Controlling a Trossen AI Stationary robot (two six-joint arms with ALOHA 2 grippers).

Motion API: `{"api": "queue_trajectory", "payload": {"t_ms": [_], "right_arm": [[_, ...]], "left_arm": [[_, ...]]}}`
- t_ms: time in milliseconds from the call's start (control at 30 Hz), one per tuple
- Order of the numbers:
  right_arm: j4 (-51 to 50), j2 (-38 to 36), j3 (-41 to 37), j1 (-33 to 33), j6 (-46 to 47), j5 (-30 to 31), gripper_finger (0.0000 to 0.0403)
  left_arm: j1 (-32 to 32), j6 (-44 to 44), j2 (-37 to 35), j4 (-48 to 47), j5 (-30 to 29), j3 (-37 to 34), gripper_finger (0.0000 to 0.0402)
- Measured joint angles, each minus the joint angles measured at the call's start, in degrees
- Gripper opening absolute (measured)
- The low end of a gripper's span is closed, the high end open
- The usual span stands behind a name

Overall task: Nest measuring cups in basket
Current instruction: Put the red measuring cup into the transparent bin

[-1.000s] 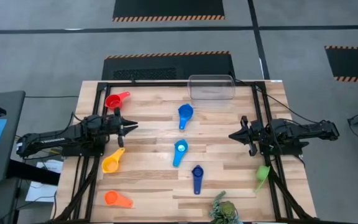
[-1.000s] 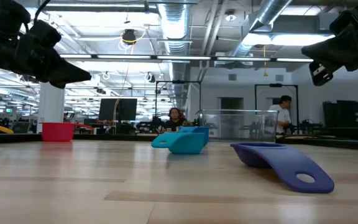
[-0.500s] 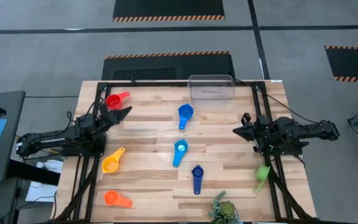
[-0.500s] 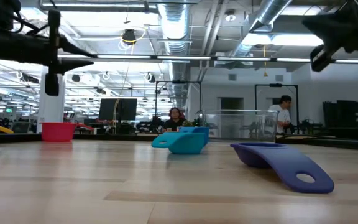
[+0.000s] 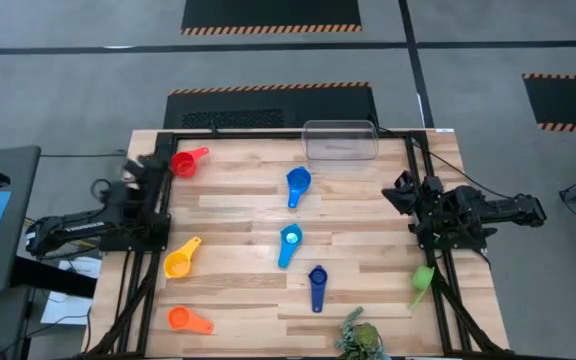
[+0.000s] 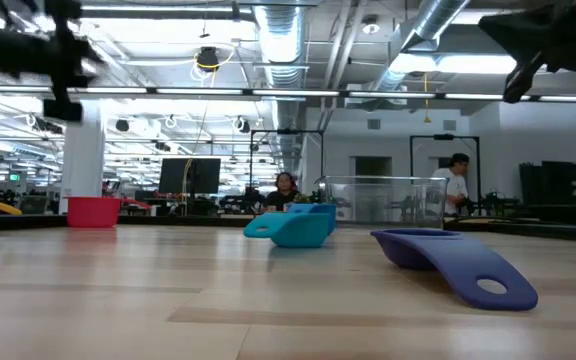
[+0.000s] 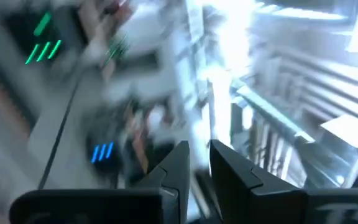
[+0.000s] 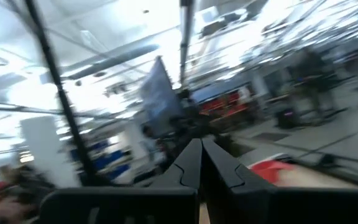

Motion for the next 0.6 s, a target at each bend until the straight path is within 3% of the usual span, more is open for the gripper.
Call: {"api": "queue_trajectory", "payload": {"t_ms": [100,233,300,400,600], "right_arm": [[0.2,0.0,0.0,0.0,-0.4,5.45,0.0026],[1.93,0.0,0.0,-0.01,-0.47,10.74,0.0026],[1.92,0.02,0.0,0.0,-0.47,12.13,0.0026],[1.76,0.0,0.0,-0.01,-0.45,12.97,0.0026],[1.53,0.0,0.0,0.0,-0.45,12.97,0.0026]], "left_arm": [[2.67,20.33,1.24,12.15,8.69,4.58,0.004],[4.56,39.41,4.41,9.02,15.75,16.34,0.0028],[4.74,47.58,6.86,-1.12,15.85,23.98,0.002],[4.72,55.69,12.39,-24.09,12.91,36.31,0.0006],[5.69,57.67,28.57,-66.54,2.65,56.09,0.0006]]}}
